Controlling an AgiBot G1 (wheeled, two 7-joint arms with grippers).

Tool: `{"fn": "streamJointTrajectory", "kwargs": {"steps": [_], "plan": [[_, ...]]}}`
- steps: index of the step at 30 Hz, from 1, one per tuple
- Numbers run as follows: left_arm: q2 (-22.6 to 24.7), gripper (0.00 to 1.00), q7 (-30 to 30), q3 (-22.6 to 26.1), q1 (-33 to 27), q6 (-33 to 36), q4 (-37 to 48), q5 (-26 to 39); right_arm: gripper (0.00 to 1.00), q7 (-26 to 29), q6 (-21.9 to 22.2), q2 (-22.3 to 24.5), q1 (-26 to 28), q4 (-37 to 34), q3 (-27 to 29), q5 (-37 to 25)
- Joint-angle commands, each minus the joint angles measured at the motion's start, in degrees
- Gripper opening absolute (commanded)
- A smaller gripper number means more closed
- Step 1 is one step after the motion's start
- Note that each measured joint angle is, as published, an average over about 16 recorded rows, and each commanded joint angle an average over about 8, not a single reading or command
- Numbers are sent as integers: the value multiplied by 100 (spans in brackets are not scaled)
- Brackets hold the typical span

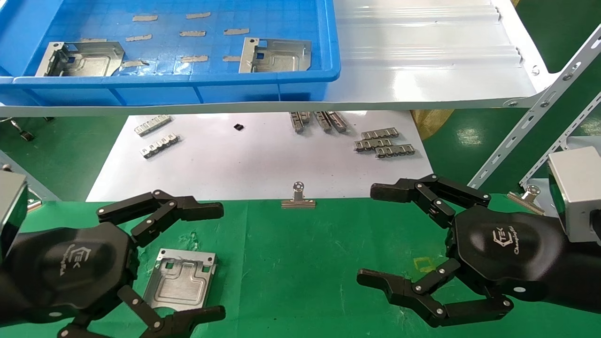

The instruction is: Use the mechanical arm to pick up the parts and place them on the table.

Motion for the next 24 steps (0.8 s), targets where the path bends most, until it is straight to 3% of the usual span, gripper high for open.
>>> {"fn": "streamJointTrajectory", "kwargs": {"steps": [1,24], "plan": [[2,100,4,5,-6,1,10,4,100,0,0,0,0,0,0,0],[9,100,17,23,-24,7,45,17,100,0,0,0,0,0,0,0]]}}
